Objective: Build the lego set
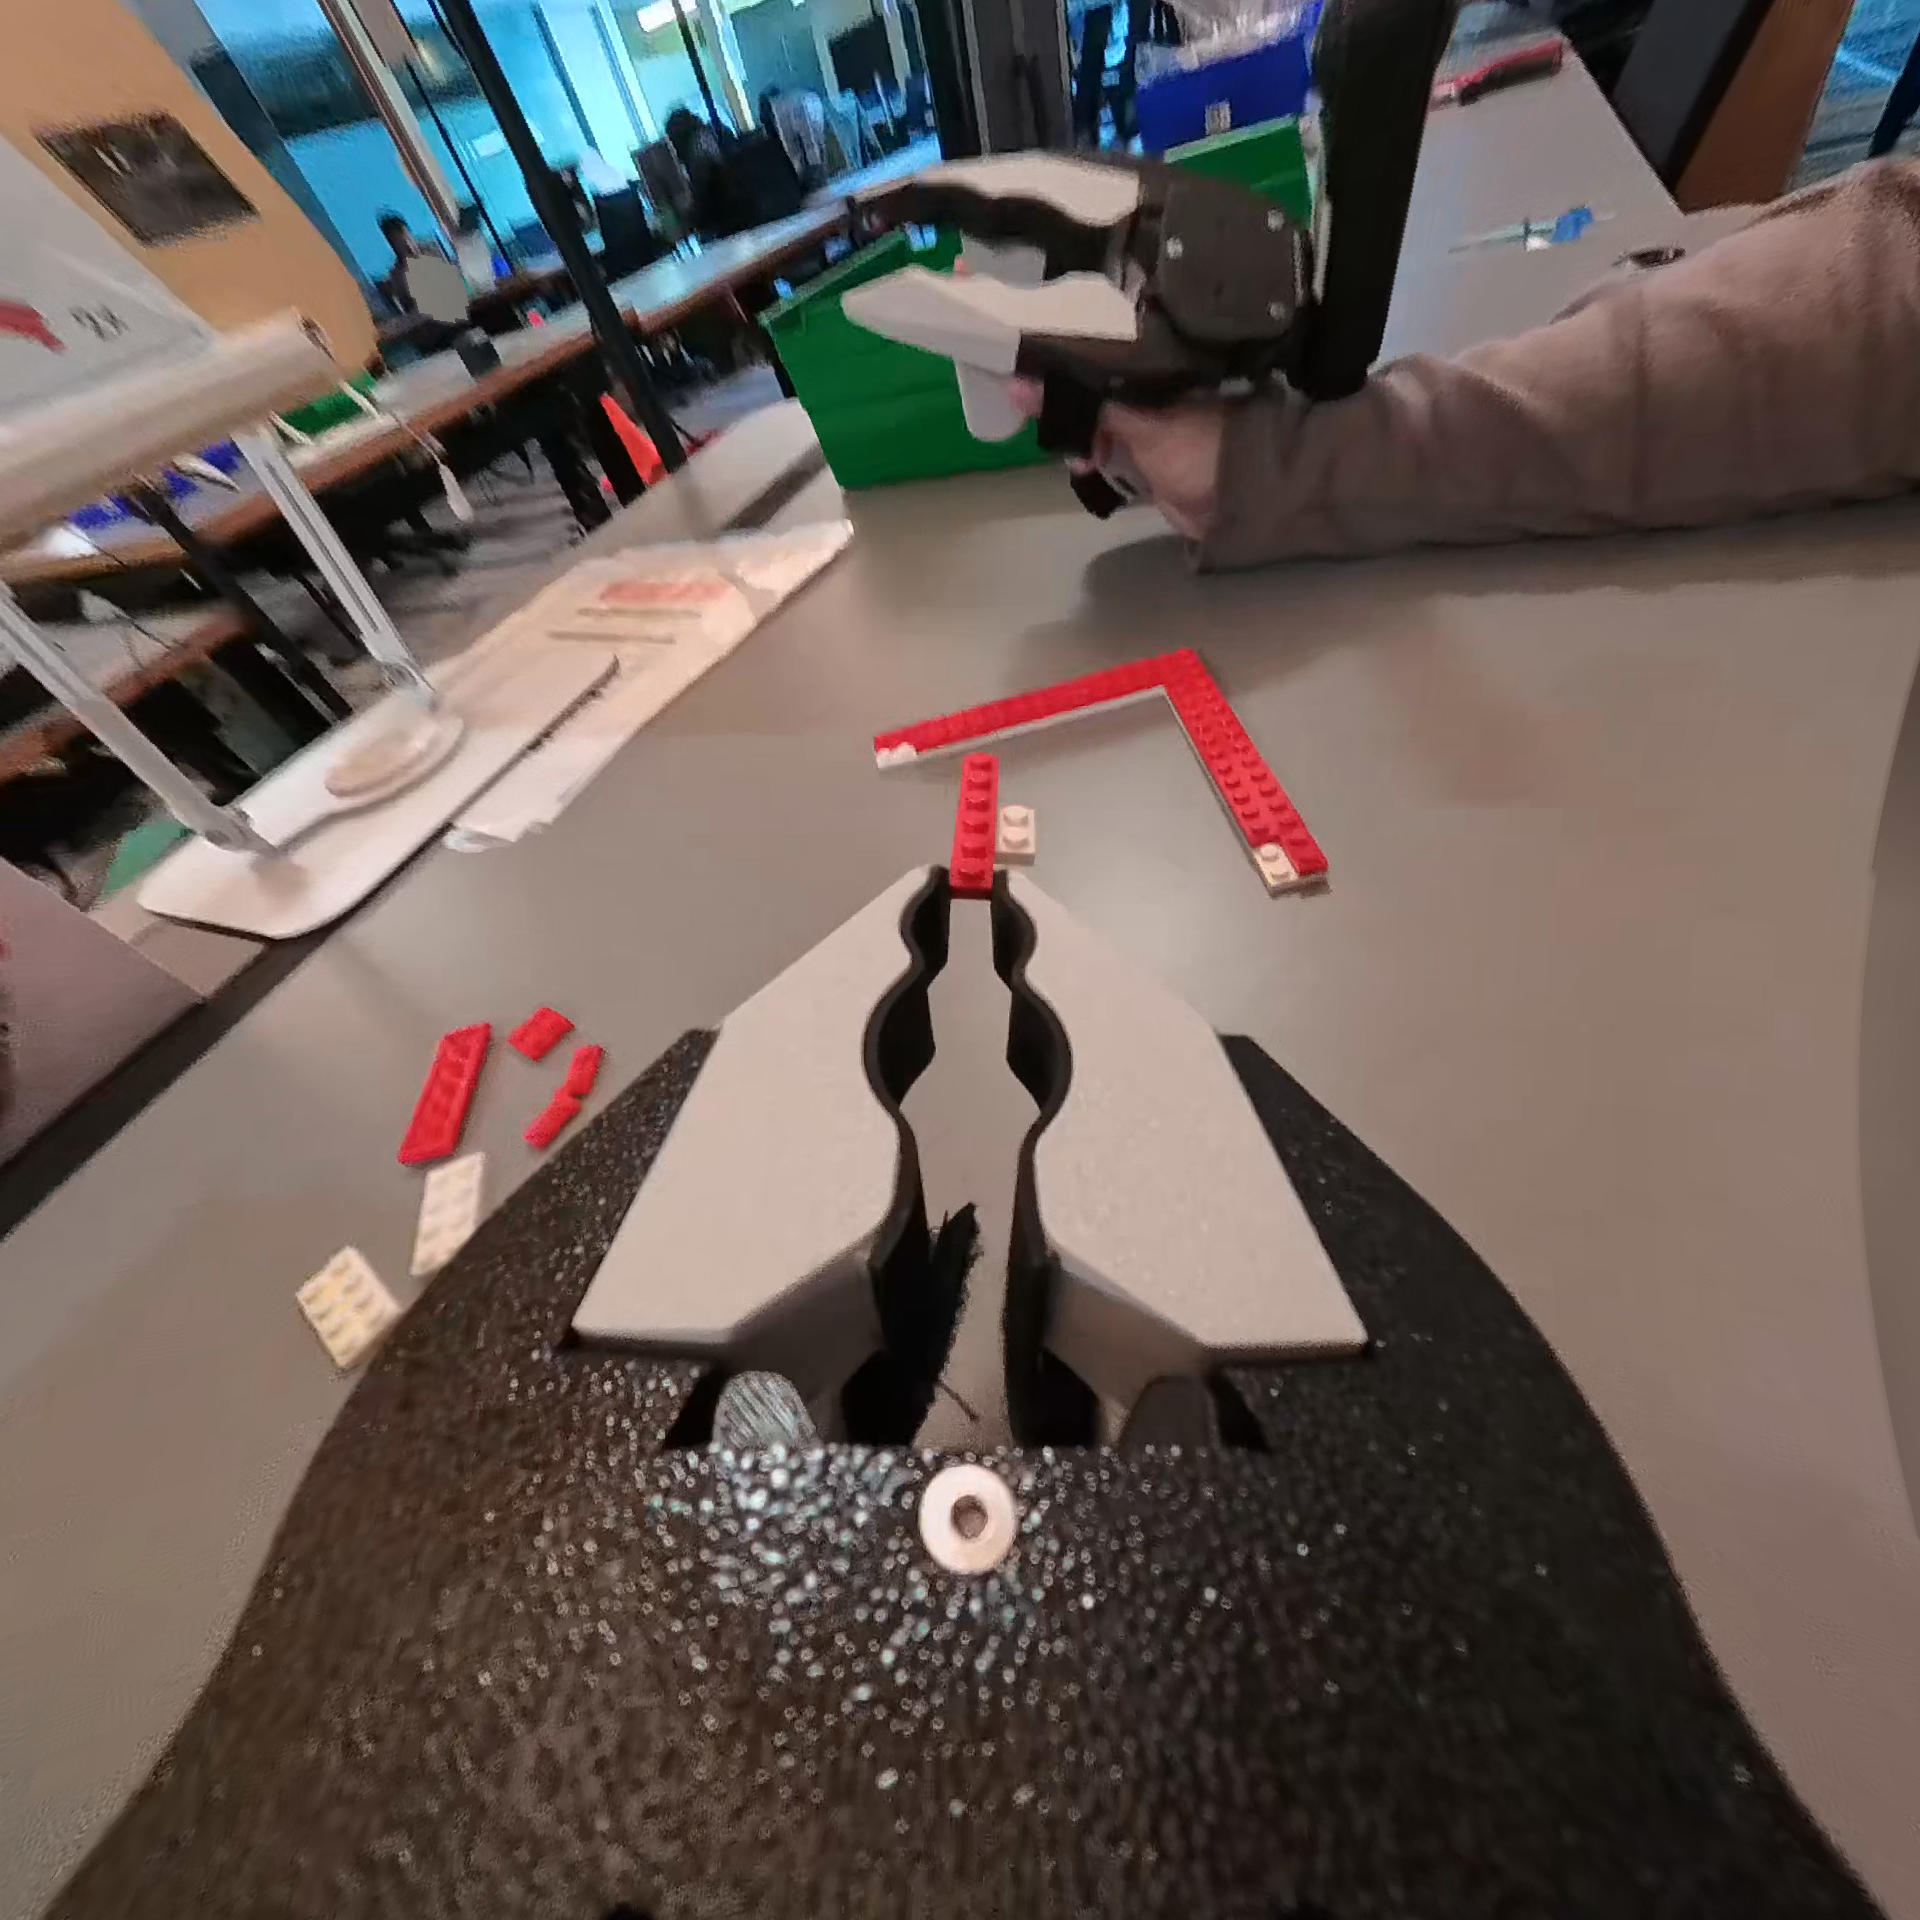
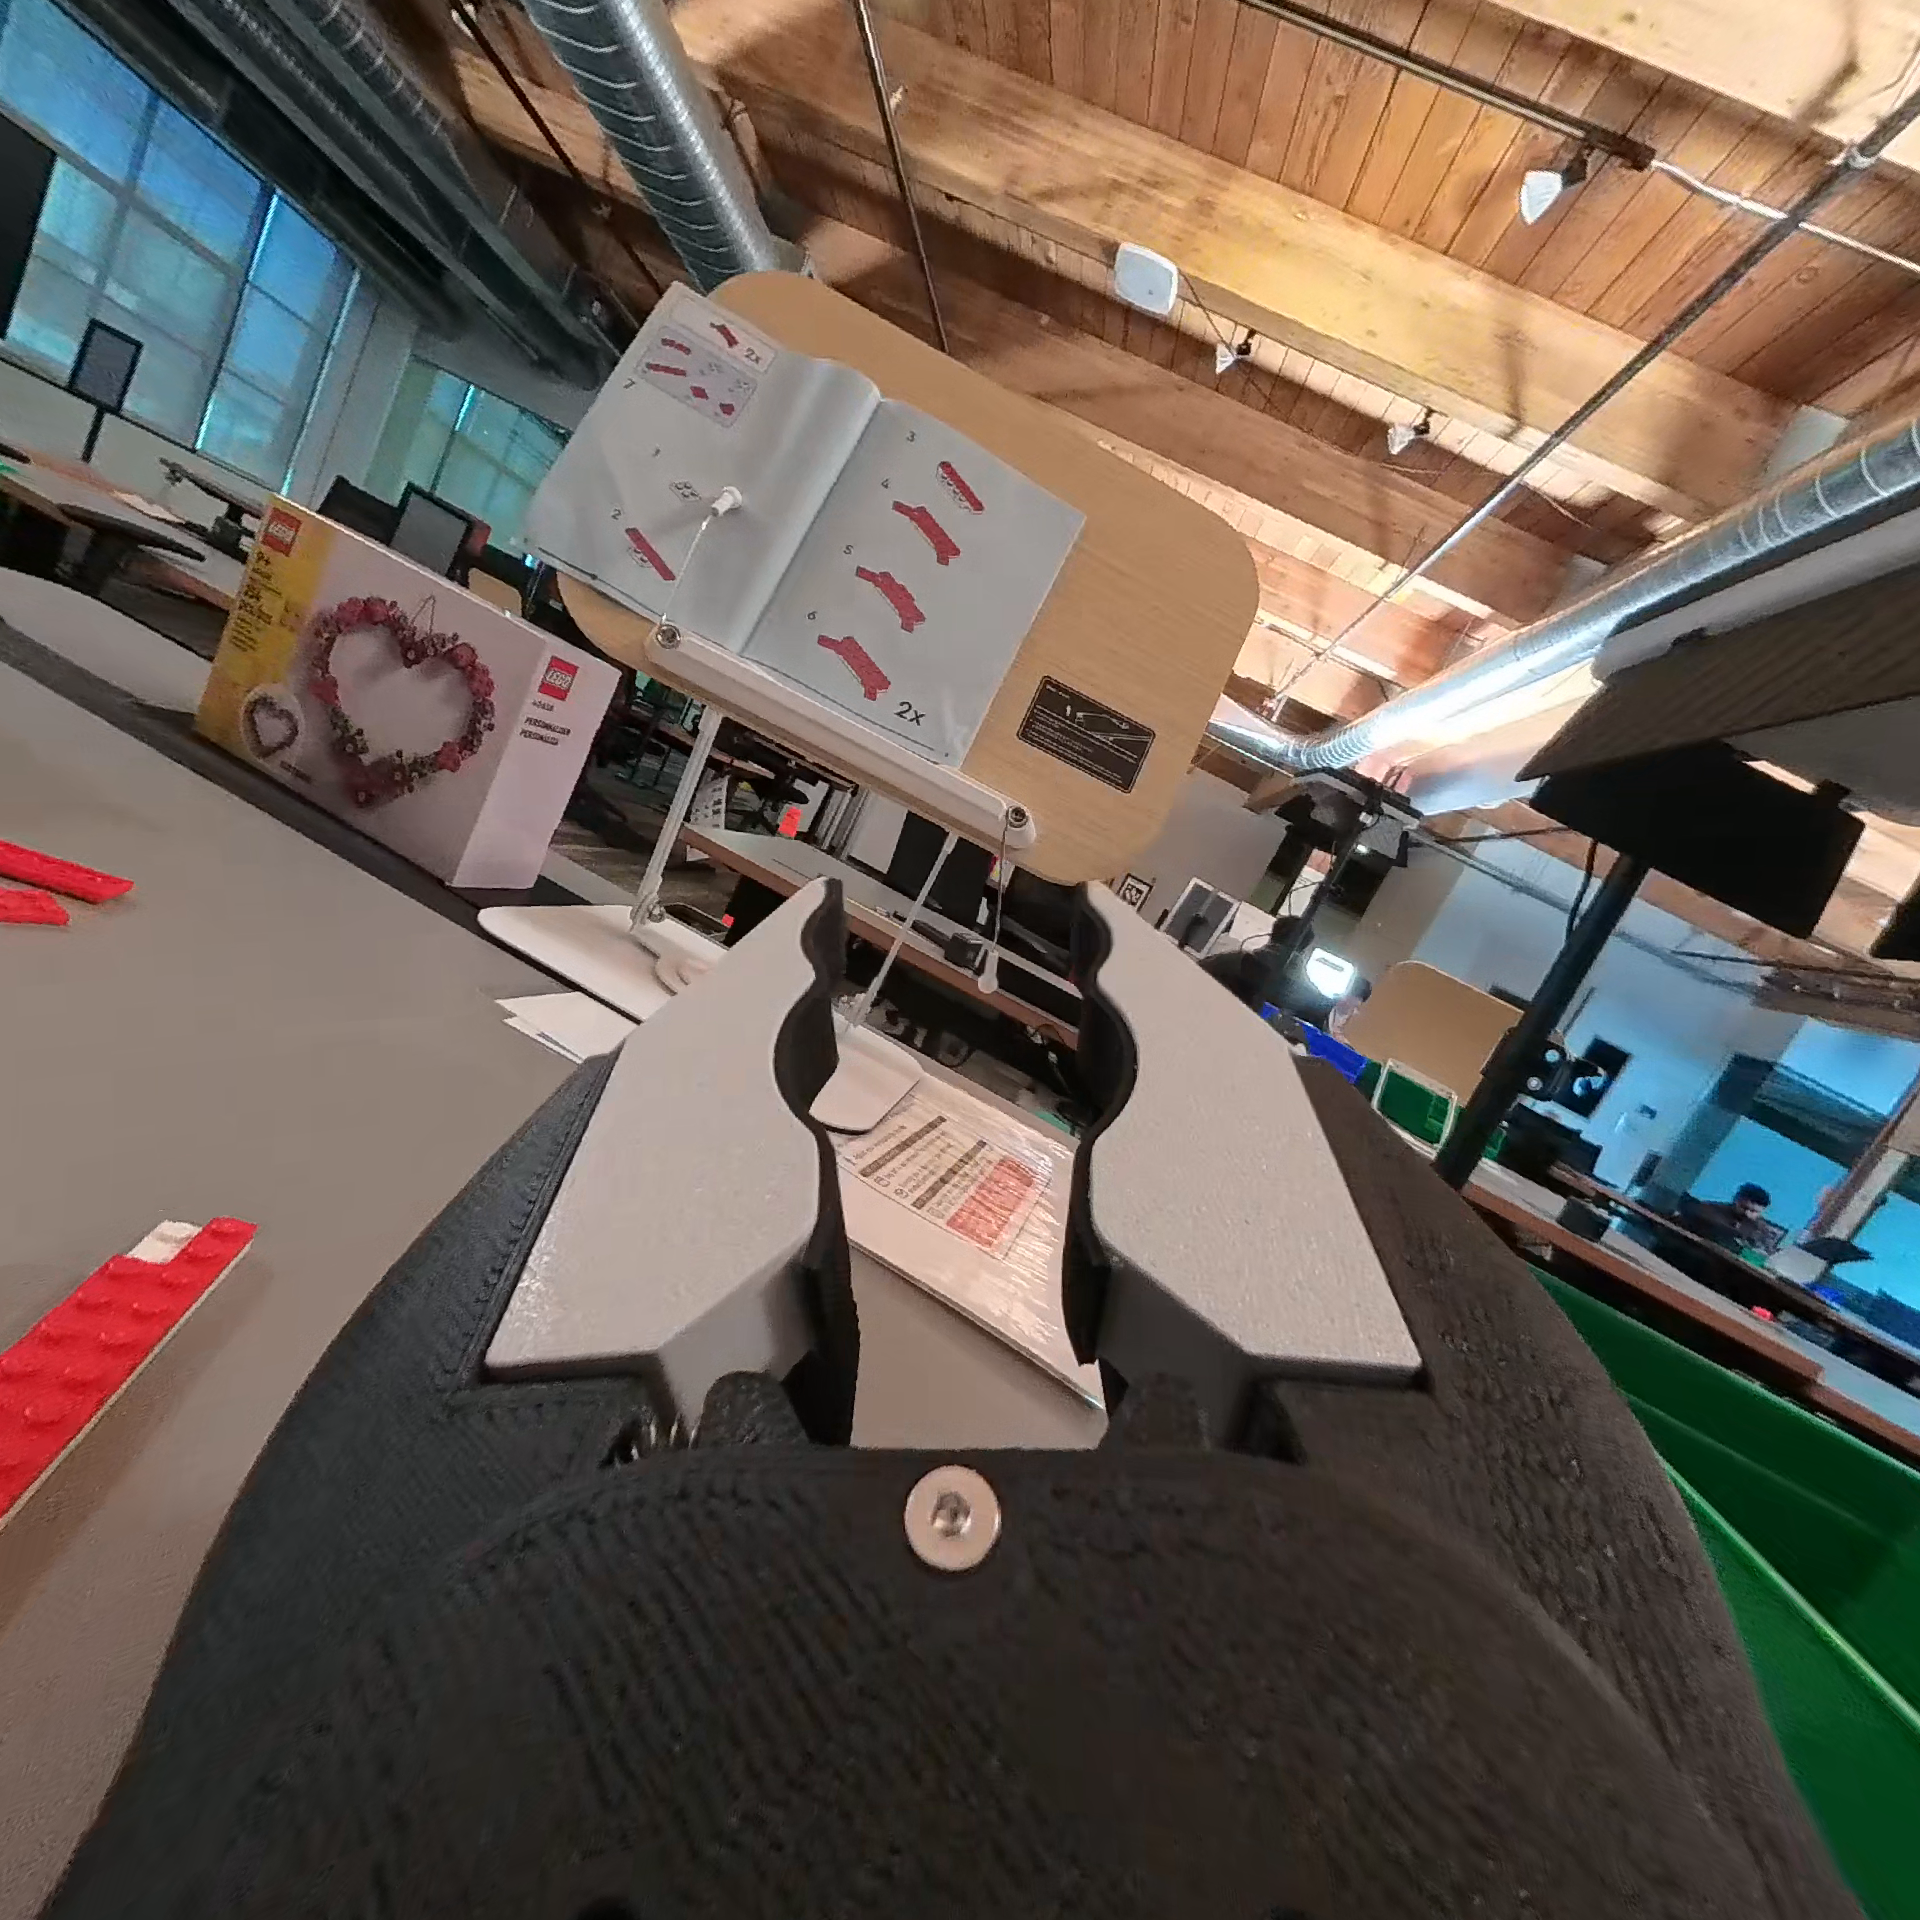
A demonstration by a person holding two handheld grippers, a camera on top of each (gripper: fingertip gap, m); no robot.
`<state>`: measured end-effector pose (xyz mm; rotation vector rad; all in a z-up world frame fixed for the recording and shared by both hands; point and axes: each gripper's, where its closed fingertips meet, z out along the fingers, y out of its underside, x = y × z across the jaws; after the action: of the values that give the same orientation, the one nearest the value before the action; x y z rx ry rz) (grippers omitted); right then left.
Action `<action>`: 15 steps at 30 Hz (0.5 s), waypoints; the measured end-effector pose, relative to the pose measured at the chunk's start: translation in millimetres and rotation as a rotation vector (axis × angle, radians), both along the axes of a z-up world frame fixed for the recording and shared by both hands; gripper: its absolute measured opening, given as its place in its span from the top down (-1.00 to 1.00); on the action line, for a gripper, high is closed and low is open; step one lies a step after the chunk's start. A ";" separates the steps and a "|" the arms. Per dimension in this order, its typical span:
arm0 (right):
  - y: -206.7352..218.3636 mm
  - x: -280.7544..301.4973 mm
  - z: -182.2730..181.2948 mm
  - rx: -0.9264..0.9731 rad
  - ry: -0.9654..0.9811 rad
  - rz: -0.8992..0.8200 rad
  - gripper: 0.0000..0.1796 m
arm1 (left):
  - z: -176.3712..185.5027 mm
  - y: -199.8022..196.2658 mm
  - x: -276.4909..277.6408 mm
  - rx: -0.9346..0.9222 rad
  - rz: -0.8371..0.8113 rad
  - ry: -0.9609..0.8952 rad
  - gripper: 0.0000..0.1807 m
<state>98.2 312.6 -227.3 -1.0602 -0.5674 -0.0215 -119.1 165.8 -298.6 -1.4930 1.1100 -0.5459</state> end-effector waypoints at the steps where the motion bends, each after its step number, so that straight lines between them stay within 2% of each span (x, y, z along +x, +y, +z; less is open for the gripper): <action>1: 0.0 -0.8 -0.4 0.000 -0.005 0.002 0.54 | -6.3 -0.2 0.7 -0.033 -0.003 0.020 0.94; 8: -0.9 -8.3 -4.3 -0.005 -0.043 0.020 0.59 | -41.6 -1.6 5.1 -0.194 -0.006 0.155 0.93; 15: -0.3 -11.2 -6.8 -0.019 -0.049 0.034 0.60 | -57.6 -3.5 4.6 -0.246 -0.009 0.227 0.93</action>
<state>87.0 312.3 -234.0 -1.0707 -0.6309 -0.0124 -114.5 162.2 -356.3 -1.7980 1.2598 -0.5438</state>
